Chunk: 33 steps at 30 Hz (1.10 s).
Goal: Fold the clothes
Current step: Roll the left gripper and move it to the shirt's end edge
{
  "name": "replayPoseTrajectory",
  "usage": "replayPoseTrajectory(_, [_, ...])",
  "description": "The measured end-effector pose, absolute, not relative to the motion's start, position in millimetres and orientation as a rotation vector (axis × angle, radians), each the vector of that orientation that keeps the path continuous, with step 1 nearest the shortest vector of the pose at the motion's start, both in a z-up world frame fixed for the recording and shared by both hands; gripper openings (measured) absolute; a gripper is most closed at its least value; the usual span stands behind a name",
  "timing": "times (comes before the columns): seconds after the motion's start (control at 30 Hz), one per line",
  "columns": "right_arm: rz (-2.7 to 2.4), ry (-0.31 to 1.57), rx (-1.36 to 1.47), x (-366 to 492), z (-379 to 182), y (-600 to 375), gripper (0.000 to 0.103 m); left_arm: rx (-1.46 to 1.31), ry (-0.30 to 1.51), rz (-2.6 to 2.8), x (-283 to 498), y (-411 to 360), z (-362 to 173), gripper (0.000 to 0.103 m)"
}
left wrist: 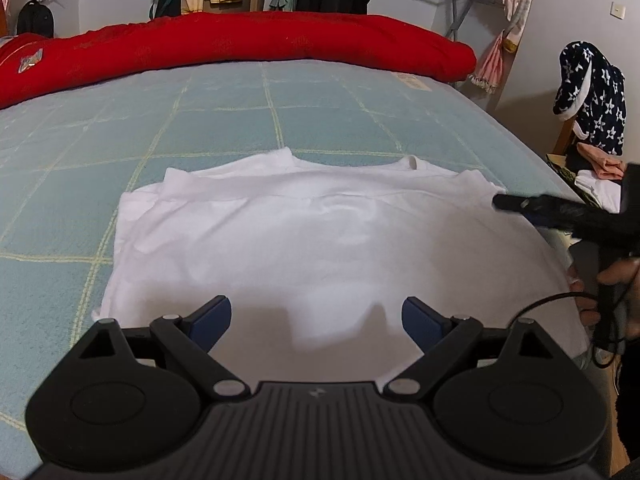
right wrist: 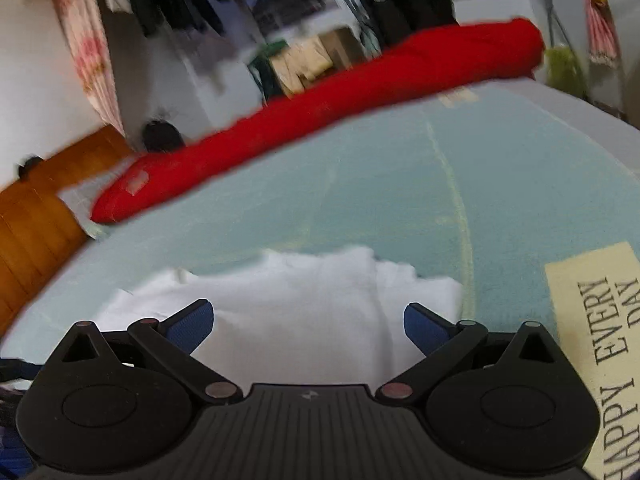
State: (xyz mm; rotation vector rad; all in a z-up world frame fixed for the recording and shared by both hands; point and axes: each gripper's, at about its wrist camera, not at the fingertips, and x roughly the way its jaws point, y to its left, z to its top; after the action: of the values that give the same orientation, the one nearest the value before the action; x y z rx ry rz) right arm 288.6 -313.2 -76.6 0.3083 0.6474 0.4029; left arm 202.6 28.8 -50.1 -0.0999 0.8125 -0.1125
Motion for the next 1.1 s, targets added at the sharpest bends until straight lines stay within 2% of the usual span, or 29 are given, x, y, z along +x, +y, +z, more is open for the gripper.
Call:
replayPoseTrajectory(0.23, [0.402, 0.595, 0.309, 287.9, -63.5, -313.0, 0.103, -0.086, 0.834, -0.100, 214.4, 29.7, -55.6, 0.092])
replayPoseTrajectory(0.4, [0.367, 0.670, 0.290, 308.1, -75.7, -306.7, 0.103, -0.093, 0.831, -0.120, 213.1, 30.8, -55.5, 0.092])
replayPoseTrajectory(0.63, [0.407, 0.589, 0.289, 251.3, -36.0, -302.8, 0.103, -0.111, 0.807, -0.133, 201.5, 40.3, -52.2, 0.092])
replayPoseTrajectory(0.87, [0.417, 0.681, 0.223, 210.6, -62.1, -277.2, 0.103, -0.225, 0.851, -0.145, 186.8, 63.8, -72.0, 0.092])
replayPoseTrajectory(1.0, [0.389, 0.683, 0.150, 196.8, -54.6, -267.0, 0.103, -0.229, 0.744, -0.184, 178.5, 81.0, -48.9, 0.092])
replayPoseTrajectory(1.1, [0.381, 0.683, 0.198, 192.2, -50.9, -267.6, 0.103, -0.245, 0.733, -0.176, 182.1, 93.0, -55.0, 0.096])
